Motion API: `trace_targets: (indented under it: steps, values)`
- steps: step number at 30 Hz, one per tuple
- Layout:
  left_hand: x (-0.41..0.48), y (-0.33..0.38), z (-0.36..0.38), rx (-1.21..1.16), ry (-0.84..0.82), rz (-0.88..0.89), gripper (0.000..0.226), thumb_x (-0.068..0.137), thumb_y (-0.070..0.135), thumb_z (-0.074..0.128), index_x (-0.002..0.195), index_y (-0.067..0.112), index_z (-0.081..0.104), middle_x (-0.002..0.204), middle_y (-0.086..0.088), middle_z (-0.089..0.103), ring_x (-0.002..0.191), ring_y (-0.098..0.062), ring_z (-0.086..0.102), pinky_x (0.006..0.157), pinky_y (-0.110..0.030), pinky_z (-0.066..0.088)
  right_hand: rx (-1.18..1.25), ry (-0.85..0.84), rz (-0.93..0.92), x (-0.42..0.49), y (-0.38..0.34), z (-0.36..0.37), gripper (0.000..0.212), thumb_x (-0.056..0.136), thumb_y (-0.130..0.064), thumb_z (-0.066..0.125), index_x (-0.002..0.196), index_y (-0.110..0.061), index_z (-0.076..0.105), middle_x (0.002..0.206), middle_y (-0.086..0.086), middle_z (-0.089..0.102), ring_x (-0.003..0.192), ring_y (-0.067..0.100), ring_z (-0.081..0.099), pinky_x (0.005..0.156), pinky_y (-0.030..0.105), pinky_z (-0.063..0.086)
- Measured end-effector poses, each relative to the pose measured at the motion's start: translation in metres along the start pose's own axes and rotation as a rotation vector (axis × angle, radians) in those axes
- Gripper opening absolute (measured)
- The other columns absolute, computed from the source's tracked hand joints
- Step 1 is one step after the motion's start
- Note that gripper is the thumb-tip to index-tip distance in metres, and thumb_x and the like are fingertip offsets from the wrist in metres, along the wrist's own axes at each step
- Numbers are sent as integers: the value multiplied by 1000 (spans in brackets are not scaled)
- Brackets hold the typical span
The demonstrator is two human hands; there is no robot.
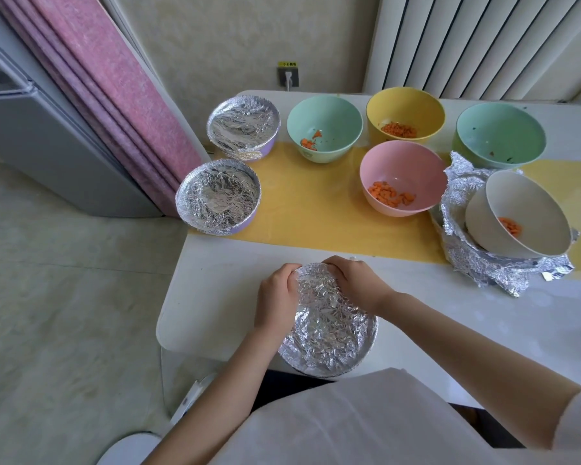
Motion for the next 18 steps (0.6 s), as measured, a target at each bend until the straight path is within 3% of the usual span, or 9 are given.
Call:
trace_targets:
  steps: [3,6,9,13,18]
  values:
    - [3,1,-1,18,6,14,22,94,3,47,106,5,66,78,-11,67,70,-23,60,61,-22,37,-61,-24,21,4,1,0,31,102,-18,34,120,-5,56,93,14,66,83,30,59,77,30,36]
    - [1,4,-1,18,26,36,22,93,1,48,105,5,66,84,-12,70,77,-25,65,65,-30,47,-193,-80,40,12,4,0,27,100,-13,35,110,-5,59,95,17,67,80,31,59,69,36,44]
    - [-2,3,-2,20,47,59,22,93,0,47,105,6,65,87,-12,70,82,-26,66,67,-34,50,-240,-183,59,21,1,0,22,95,-3,37,94,2,58,91,21,65,75,29,54,65,35,40]
    - [-5,3,0,19,43,74,25,94,1,46,109,8,64,92,-12,70,87,-26,66,71,-37,52,-165,-187,-7,20,-8,-4,25,98,-8,42,109,0,63,105,16,68,94,32,60,85,42,45]
    - [-11,7,-2,-16,75,62,32,93,1,47,123,8,56,102,-13,70,98,-24,65,80,-33,50,-210,-54,-75,8,-13,-6,27,98,-9,42,114,-8,63,98,13,70,88,32,62,75,35,45]
Point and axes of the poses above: each hand's wrist, its own x-axis towards the middle knuckle, its own z-axis out of the palm, y = z × x, the point moved 7 cm from there along x, towards the middle knuckle
